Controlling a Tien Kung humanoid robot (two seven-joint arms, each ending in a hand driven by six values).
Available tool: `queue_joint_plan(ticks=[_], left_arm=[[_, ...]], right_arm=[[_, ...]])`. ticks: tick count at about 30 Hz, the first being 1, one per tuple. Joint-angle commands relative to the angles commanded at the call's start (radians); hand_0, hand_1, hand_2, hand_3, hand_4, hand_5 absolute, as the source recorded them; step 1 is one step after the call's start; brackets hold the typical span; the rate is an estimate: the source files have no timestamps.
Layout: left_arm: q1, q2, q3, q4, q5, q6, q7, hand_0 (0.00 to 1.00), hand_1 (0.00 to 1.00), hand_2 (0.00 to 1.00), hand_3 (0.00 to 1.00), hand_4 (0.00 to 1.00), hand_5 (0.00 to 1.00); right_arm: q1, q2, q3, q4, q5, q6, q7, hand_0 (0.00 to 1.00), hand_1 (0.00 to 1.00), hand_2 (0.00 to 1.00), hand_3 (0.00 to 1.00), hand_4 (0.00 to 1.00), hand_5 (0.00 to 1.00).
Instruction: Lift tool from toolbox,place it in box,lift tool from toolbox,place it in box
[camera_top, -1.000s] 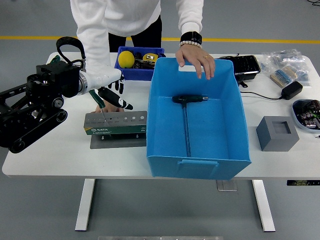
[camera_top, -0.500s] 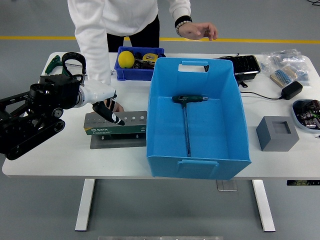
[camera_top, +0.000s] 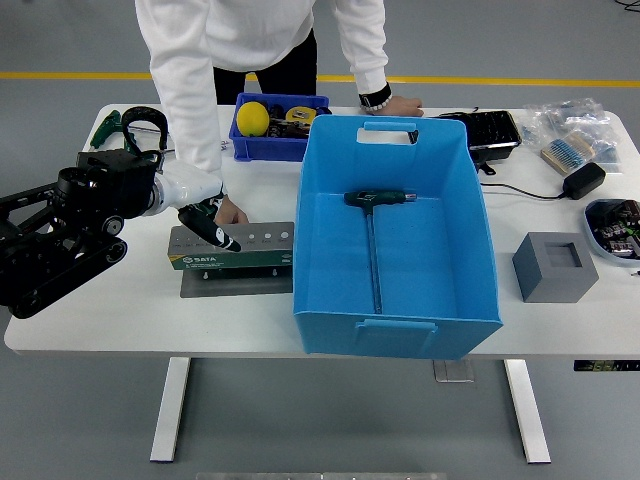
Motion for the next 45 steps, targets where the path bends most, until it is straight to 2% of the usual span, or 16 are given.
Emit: queue_joint_plan(ticks=[4,5,10,11,16,17,22,23,28,29,31,34,35,40,41,45], left_arm=[[-0.002,0.0,0.001,0.001,0.006,-0.002,0.0,0.551,0.5,0.475,0.287,0.998,0.811],[-0.002,0.001,0.001,0.001,0.007,-0.002,0.001,0.542,0.453,0.418,0.269,0.998,0.814],[-0.002,0.003,0.0,0.005,0.018,-0.009,0.004,0.542,0.453,0.418,0.269,0.998,0.814],[-0.001,0.002,0.0,0.006,0.021,-0.009,0.004,0.525,0.41,0.373,0.251,0.998,0.82],[-0.001,0.002,0.002,0.014,0.039,-0.004,0.001,0.525,0.41,0.373,0.251,0.998,0.82],[-0.001,0.002,0.003,0.015,0.043,-0.003,0.0,0.508,0.331,0.3,0.234,0.998,0.818],[-0.002,0.002,0.002,0.018,0.061,0.003,-0.008,0.508,0.331,0.3,0.234,0.998,0.818],[-0.002,0.001,0.0,0.017,0.073,0.0,-0.01,0.432,0.226,0.226,0.208,0.998,0.722],[-0.004,0.001,-0.004,0.014,0.133,-0.008,-0.031,0.432,0.226,0.226,0.208,0.998,0.722],[-0.004,0.001,-0.005,0.013,0.145,-0.009,-0.038,0.342,0.128,0.168,0.162,0.969,0.53],[-0.004,0.001,-0.005,0.013,0.16,-0.008,-0.045,0.342,0.128,0.168,0.162,0.969,0.53],[-0.001,0.002,-0.006,0.016,0.194,0.002,-0.062,0.342,0.128,0.168,0.162,0.969,0.53],[-0.001,0.002,-0.005,0.016,0.201,0.007,-0.065,0.229,0.049,0.124,0.14,0.886,0.329],[0.005,0.006,-0.004,0.024,0.238,0.076,-0.084,0.229,0.049,0.124,0.14,0.886,0.329],[0.005,0.006,-0.004,0.025,0.239,0.084,-0.085,0.128,0.002,0.077,0.121,0.88,0.418],[0.008,0.009,-0.008,0.029,0.235,0.123,-0.088,0.128,0.002,0.077,0.121,0.88,0.418]], right_arm=[[0.001,0.0,0.0,0.0,0.0,0.0,0.0,0.736,0.725,0.753,0.681,0.954,0.785],[0.0,0.0,0.0,0.0,0.0,0.0,0.0,0.736,0.725,0.754,0.681,0.954,0.786],[-0.002,0.001,-0.003,0.0,0.002,0.0,0.002,0.736,0.725,0.754,0.681,0.954,0.786],[-0.002,0.001,-0.003,0.0,0.002,0.0,0.002,0.736,0.724,0.753,0.68,0.952,0.786],[-0.001,0.0,-0.003,0.0,0.004,0.0,0.003,0.736,0.724,0.753,0.68,0.952,0.786],[-0.001,0.0,-0.004,0.0,0.004,0.0,0.003,0.735,0.725,0.753,0.68,0.952,0.787],[-0.001,-0.001,-0.005,0.0,0.006,0.0,0.005,0.735,0.725,0.753,0.68,0.952,0.787],[-0.001,-0.001,-0.005,0.0,0.007,0.0,0.005,0.736,0.725,0.753,0.68,0.952,0.787],[-0.001,-0.001,-0.003,0.0,0.008,0.0,0.007,0.736,0.725,0.753,0.68,0.952,0.787],[-0.002,-0.001,-0.002,0.0,0.008,0.0,0.007,0.736,0.722,0.753,0.679,0.952,0.787],[-0.002,-0.001,-0.001,-0.001,0.007,0.0,0.007,0.736,0.722,0.753,0.679,0.952,0.787],[-0.002,0.0,0.001,-0.001,0.007,-0.001,0.007,0.736,0.722,0.753,0.679,0.952,0.787],[-0.002,0.0,0.002,-0.001,0.007,-0.001,0.007,0.736,0.721,0.753,0.679,0.952,0.789],[-0.003,0.001,0.002,-0.001,0.006,-0.001,0.006,0.736,0.721,0.753,0.679,0.952,0.789],[-0.003,0.001,0.002,-0.001,0.006,-0.001,0.006,0.735,0.721,0.752,0.679,0.952,0.79],[-0.004,0.001,0.003,-0.001,0.005,-0.001,0.006,0.735,0.721,0.752,0.679,0.952,0.79]])
